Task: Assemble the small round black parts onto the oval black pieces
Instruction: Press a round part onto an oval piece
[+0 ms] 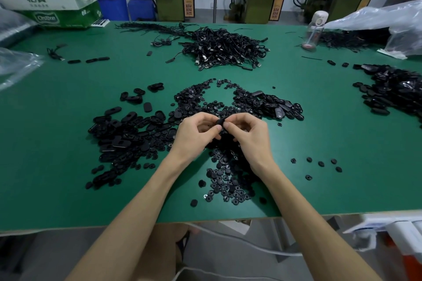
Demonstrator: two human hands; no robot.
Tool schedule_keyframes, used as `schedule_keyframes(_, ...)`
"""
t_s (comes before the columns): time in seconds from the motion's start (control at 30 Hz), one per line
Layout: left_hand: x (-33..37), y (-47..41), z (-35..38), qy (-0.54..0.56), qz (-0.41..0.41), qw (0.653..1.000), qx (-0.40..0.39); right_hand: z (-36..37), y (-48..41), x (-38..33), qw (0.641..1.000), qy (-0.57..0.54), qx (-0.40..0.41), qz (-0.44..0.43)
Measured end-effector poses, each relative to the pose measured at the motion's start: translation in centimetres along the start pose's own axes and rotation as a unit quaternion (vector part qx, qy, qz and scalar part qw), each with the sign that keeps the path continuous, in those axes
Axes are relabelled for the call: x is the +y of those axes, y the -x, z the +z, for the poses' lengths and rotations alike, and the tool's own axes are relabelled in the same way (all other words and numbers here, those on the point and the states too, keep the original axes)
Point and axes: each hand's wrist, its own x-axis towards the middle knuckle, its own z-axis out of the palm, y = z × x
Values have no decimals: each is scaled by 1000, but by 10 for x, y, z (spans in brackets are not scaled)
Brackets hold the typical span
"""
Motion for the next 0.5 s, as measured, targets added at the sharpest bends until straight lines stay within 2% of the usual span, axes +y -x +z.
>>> schedule_keyframes(0.5,5,3,-1,26,-8,1000,-1,3,-2,4,999,33,3,-2)
